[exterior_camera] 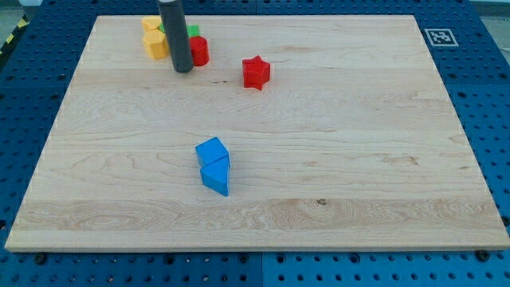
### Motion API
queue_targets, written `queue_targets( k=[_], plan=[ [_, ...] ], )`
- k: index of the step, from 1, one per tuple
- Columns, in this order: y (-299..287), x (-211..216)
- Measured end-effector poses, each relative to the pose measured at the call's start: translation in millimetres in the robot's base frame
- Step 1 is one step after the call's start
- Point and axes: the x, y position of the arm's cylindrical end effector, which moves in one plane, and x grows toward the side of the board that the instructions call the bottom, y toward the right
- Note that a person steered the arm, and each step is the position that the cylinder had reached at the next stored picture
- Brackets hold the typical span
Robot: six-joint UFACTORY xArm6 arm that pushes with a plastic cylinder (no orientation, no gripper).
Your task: Push the red star closer to the group of blocks
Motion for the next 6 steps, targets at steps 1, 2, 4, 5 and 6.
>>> queue_targets(
  k=[1, 2, 4, 5, 6],
  plan=[
    [51.9, 37.8],
    [145.4, 49.8],
    [189.7, 47.9],
    [157.9, 47.2],
    [133.4, 34.3]
  ],
)
